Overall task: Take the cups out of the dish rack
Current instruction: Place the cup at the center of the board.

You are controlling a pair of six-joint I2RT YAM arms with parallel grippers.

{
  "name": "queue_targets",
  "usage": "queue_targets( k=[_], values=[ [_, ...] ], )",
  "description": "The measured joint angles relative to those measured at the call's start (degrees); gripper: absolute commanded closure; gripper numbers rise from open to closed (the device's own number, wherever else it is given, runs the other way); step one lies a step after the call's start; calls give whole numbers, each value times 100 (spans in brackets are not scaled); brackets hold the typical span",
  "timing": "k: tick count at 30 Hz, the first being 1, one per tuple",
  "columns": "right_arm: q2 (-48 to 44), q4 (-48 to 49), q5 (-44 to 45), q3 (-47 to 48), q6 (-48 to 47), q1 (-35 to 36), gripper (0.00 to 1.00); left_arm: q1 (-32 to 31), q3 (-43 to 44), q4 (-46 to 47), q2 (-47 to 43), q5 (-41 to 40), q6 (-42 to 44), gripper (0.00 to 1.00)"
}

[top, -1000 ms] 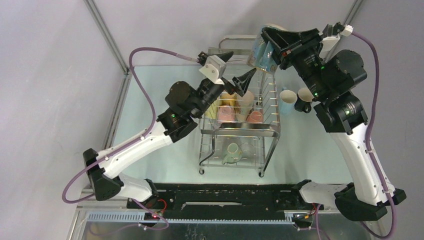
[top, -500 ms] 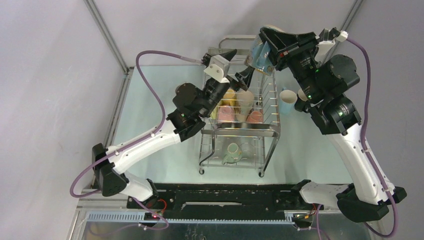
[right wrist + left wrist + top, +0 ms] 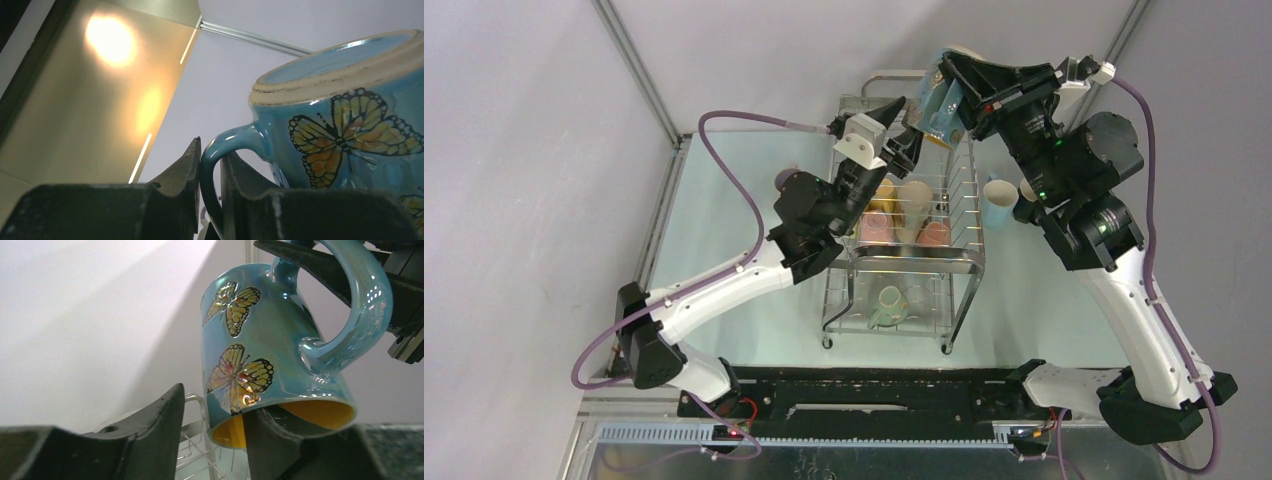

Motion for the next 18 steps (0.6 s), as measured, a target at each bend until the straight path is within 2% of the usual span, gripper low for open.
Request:
queue_targets(
  k=[6, 9, 14, 18],
  values=[
    [-48, 162, -4, -160, 98, 7, 100, -22, 2, 87, 22, -42, 90, 73],
    [-57, 240, 2, -229, 160, 7, 100, -26, 4, 85, 48, -103, 164, 97],
    [-68, 286, 20, -258, 223, 31, 100, -44, 9, 68, 90, -133, 225, 100],
    [-103, 367, 24, -341, 229, 33, 85, -48, 11, 72, 90, -164, 201, 100]
  ],
)
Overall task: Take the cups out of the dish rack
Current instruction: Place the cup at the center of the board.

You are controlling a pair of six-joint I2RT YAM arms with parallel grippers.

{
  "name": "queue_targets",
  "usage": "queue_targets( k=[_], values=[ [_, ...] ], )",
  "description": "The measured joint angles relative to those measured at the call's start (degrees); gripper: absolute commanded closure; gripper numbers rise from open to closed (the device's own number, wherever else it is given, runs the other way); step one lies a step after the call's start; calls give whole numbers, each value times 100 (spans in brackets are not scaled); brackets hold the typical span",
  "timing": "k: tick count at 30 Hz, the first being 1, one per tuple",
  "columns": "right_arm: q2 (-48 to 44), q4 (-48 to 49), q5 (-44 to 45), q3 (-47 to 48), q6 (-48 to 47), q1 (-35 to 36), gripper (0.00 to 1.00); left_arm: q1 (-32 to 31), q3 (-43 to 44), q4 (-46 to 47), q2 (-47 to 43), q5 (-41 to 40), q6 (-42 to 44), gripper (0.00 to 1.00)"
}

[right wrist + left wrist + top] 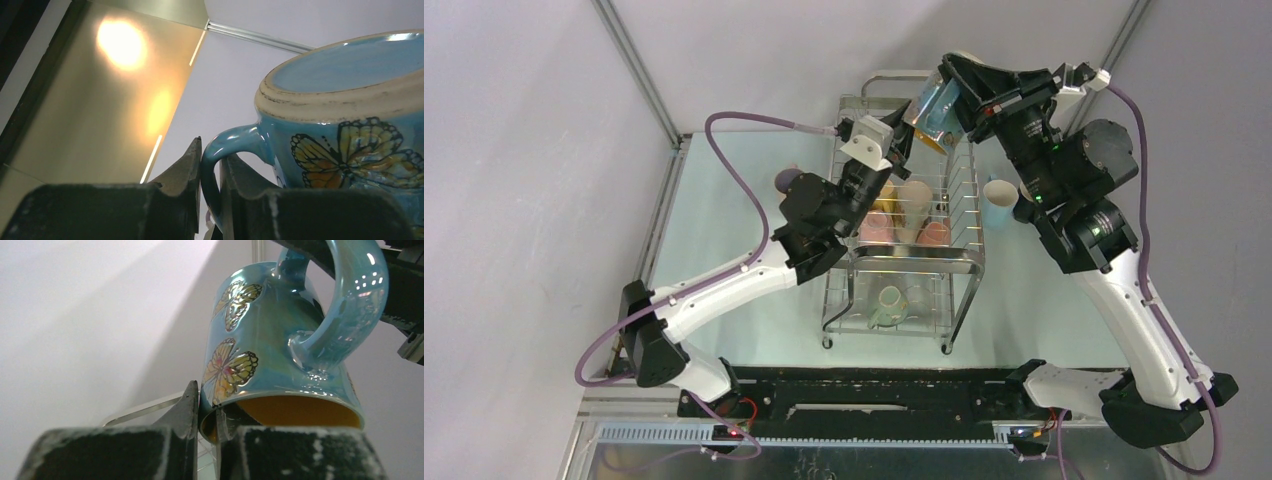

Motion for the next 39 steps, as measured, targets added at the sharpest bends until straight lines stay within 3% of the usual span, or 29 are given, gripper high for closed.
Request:
queue_targets(
  k=[6, 10, 19, 39],
  values=[
    [-26, 212, -22, -166, 7, 0, 44, -7, 0, -70, -2, -208, -184, 100],
    [-46, 284, -70, -199, -33, 7, 28, 13, 0, -179, -2, -448, -326, 100],
    [-155, 299, -114, -201, -153, 7, 22, 85, 0, -267, -90, -487, -852, 100],
    [-391, 35, -219, -258, -855, 11, 21, 769, 122, -647, -474, -680, -2085, 100]
  ],
)
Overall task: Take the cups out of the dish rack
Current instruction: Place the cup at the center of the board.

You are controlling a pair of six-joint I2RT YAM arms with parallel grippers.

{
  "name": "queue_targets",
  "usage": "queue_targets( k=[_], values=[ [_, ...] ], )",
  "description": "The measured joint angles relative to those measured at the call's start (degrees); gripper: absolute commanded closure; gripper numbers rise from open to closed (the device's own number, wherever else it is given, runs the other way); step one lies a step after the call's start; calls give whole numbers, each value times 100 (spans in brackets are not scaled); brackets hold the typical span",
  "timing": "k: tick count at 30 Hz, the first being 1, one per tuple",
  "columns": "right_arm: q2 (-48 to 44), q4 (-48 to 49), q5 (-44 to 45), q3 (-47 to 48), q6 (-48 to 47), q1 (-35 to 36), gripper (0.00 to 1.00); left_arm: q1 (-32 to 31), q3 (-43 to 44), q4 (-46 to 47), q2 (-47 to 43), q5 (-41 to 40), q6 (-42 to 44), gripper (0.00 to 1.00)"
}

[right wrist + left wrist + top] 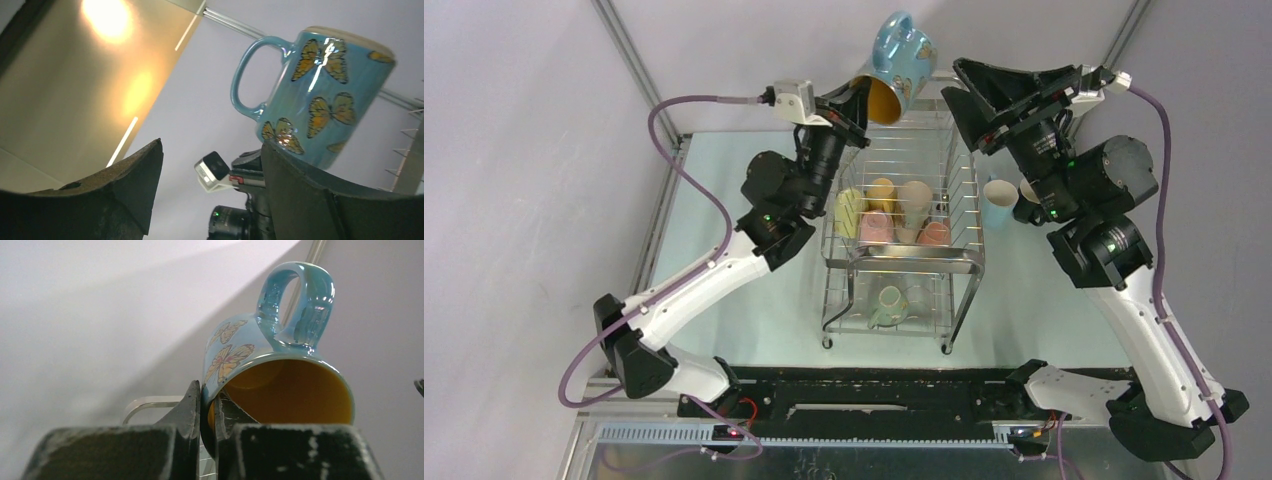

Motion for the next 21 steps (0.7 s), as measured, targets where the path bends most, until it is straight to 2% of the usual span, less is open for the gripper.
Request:
queue_targets(
  k=[10, 21],
  values=[
    [-199, -774, 37, 131, -997, 0, 19, 323, 92, -562, -501, -52, -170, 100],
    [-356, -1932, 214, 197, -2369, 7, 17, 1084, 76, -1626, -1641, -461, -201, 100]
  ],
)
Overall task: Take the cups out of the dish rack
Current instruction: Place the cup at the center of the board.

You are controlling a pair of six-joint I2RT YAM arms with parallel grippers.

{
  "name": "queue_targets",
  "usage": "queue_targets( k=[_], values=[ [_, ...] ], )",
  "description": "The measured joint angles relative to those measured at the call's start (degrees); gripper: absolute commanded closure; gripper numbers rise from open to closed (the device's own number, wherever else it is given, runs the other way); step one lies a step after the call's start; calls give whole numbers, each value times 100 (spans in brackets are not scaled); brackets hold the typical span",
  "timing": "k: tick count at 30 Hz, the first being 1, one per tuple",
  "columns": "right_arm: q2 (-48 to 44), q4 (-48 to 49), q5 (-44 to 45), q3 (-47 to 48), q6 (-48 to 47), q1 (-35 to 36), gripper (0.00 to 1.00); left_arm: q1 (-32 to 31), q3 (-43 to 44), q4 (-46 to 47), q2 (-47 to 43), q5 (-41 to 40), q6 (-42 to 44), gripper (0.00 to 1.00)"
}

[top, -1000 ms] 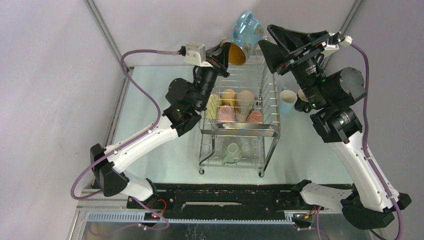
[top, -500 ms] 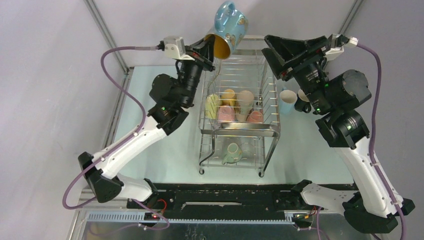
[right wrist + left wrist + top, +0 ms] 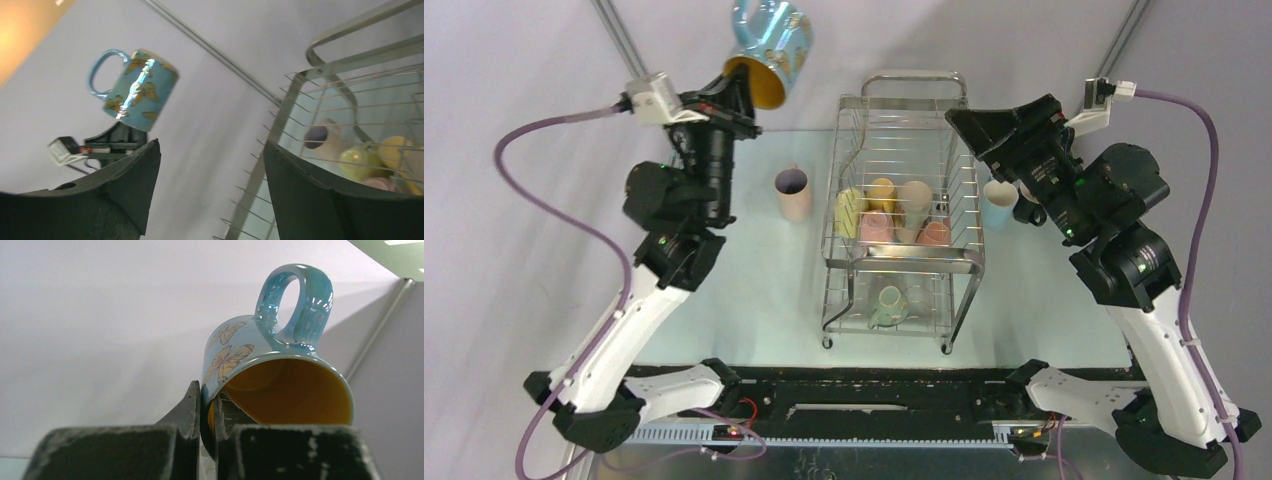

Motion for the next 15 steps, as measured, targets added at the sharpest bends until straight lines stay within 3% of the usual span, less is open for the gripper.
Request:
queue_targets(
  k=[4, 8, 15],
  values=[
    [-149, -245, 120, -162, -341, 0, 16, 310, -317, -245, -588, -151, -33, 100],
    [-317, -476, 227, -417, -599, -2, 7, 586, -750, -437, -1027, -264, -111, 100],
    [-439, -778, 420, -765, -879, -2, 5, 960, -1563, -949, -1296, -426, -302, 100]
  ],
)
